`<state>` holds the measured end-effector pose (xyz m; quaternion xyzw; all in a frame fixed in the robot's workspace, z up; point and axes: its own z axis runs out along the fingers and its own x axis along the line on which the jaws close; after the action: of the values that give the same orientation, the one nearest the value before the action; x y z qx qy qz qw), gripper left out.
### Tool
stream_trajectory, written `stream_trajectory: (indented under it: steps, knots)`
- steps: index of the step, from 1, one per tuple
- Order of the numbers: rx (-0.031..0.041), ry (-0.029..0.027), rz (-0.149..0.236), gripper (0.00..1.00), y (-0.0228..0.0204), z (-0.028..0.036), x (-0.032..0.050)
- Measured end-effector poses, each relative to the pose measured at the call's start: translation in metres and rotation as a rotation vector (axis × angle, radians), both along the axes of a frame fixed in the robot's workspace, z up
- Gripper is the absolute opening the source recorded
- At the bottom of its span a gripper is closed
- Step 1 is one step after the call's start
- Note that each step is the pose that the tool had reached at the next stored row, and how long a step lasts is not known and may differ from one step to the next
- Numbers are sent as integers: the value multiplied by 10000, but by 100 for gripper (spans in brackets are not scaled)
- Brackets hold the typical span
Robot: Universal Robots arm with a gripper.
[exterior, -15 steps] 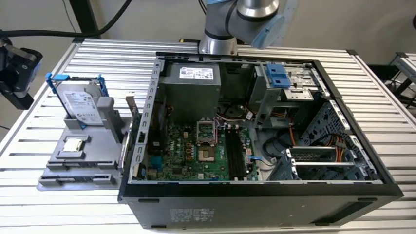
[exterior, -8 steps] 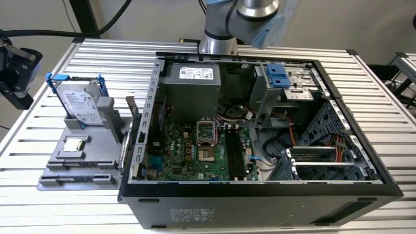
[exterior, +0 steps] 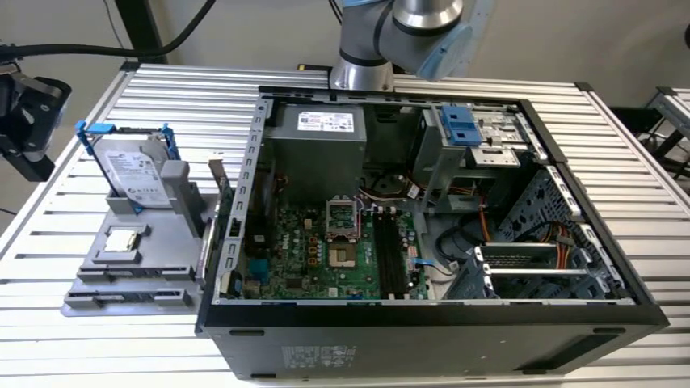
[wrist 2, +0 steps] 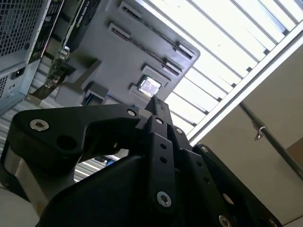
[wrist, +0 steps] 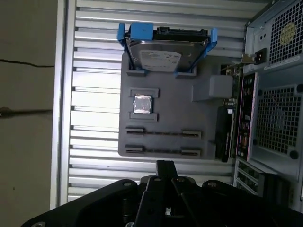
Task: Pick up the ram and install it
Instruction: 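Pick up the ram and move it above insertion slot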
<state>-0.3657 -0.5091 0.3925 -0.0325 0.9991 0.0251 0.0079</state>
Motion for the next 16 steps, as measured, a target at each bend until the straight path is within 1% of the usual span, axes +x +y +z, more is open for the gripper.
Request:
stream_trajectory:
  steps: [7,16]
  knots:
    - [-16,1,688,0,0,0,0]
    - [-33,0,1790,0,0,0,0]
